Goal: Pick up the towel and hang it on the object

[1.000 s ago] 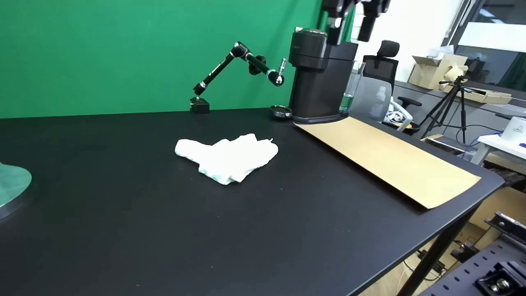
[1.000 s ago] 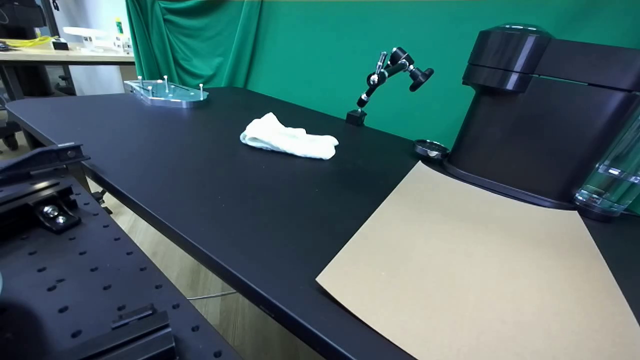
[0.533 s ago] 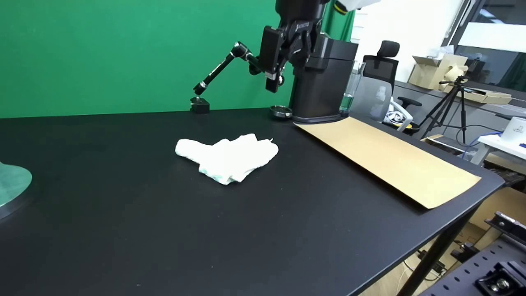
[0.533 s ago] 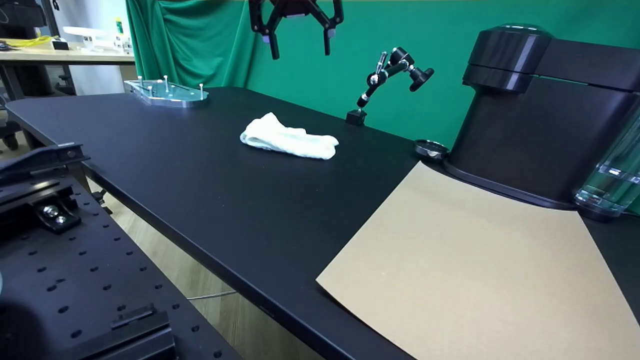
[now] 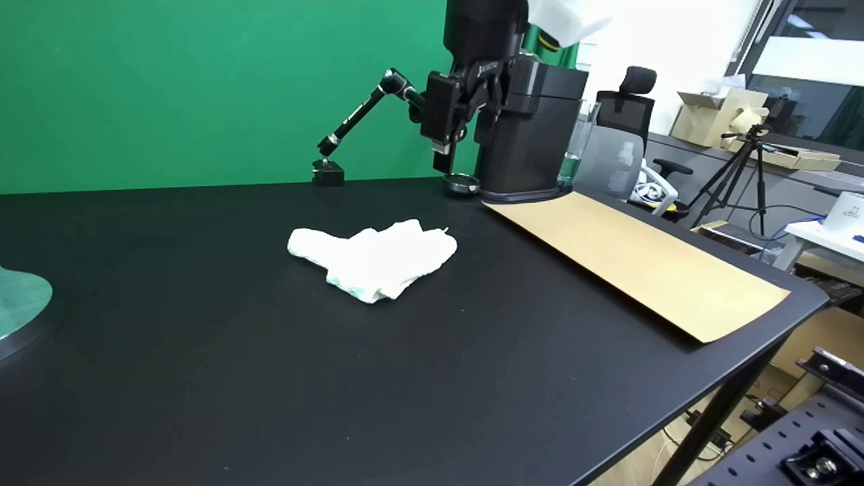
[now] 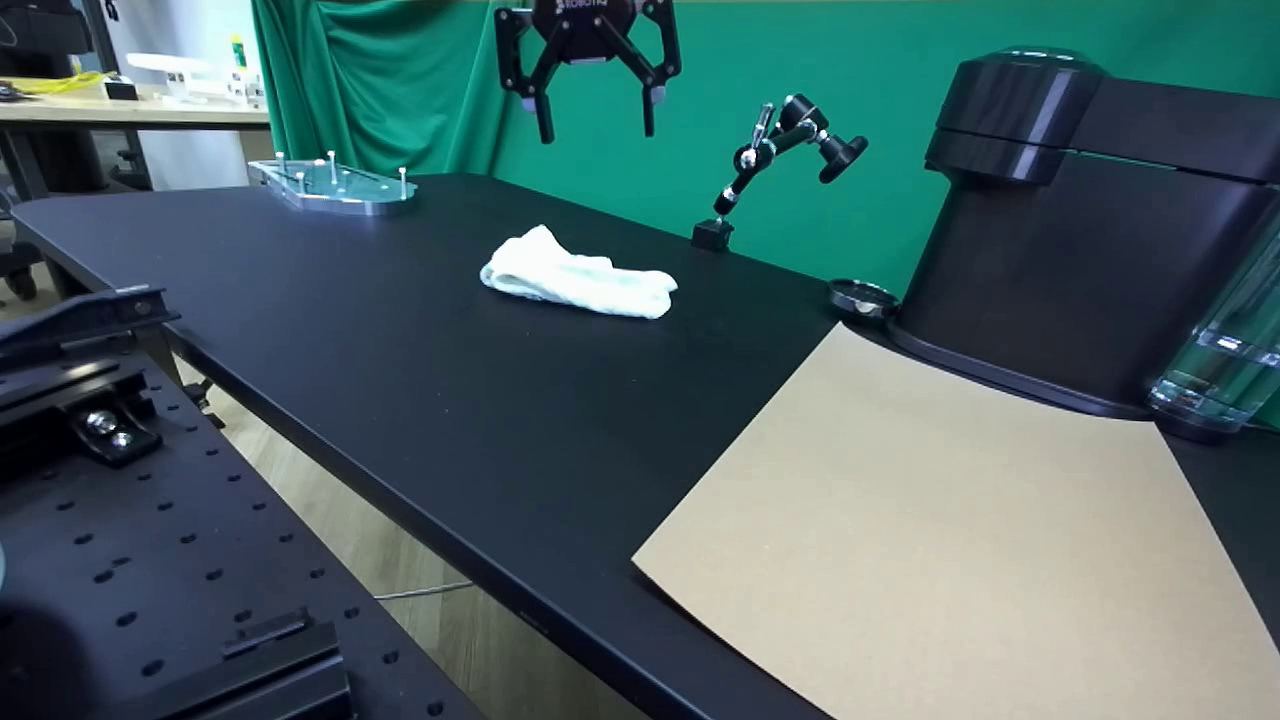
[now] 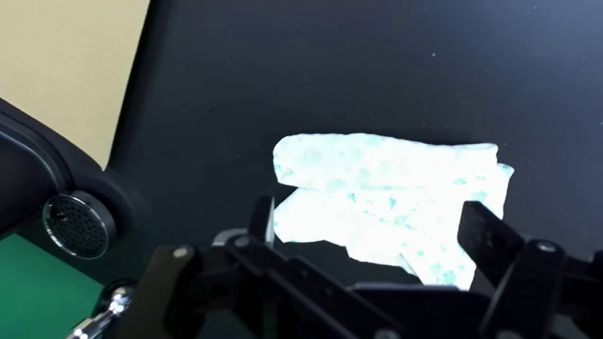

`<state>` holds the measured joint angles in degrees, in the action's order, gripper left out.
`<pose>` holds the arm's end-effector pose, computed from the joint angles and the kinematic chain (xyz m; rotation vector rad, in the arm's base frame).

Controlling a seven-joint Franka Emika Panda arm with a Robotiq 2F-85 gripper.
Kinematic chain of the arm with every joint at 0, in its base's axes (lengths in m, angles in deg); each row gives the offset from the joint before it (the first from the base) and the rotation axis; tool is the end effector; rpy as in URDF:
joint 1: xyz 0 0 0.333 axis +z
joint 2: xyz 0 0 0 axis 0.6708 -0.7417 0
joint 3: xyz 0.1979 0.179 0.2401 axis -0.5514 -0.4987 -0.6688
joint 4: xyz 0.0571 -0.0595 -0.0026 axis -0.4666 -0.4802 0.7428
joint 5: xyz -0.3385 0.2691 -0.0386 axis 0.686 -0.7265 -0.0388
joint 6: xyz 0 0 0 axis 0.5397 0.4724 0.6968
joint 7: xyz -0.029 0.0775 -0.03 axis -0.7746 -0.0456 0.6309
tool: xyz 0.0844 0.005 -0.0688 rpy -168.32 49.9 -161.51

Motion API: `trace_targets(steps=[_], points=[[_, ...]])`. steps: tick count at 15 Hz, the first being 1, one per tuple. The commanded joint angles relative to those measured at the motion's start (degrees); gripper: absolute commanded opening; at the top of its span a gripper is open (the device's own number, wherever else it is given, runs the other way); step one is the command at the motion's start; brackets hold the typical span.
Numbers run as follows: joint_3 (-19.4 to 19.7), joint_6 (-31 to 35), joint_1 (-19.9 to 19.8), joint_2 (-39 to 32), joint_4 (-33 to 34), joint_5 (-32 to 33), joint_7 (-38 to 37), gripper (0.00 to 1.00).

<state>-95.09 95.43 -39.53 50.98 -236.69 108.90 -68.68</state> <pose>0.4734 0.0958 0.3035 2.8195 0.8442 0.2548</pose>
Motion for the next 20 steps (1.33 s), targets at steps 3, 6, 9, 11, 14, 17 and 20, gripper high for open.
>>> trace_targets(steps=[3,6,9,11,14,17,20], points=[[0.5,-0.5,2.4,-10.4,4.2,3.6,4.1,1.00],[2.1,1.0,4.7,-15.4,7.2,8.1,-2.9,1.00],[1.6,-0.4,5.9,-20.4,10.8,0.0,-6.9,1.00],[1.5,-0.9,6.7,-23.1,12.8,-4.2,-7.4,1.00],[2.1,-0.6,7.8,-26.3,15.5,-8.4,-8.3,1.00],[2.9,0.1,8.6,-28.6,17.6,-10.5,-9.8,0.72],[3.2,0.2,8.7,-29.6,18.8,-12.0,-10.0,0.57]])
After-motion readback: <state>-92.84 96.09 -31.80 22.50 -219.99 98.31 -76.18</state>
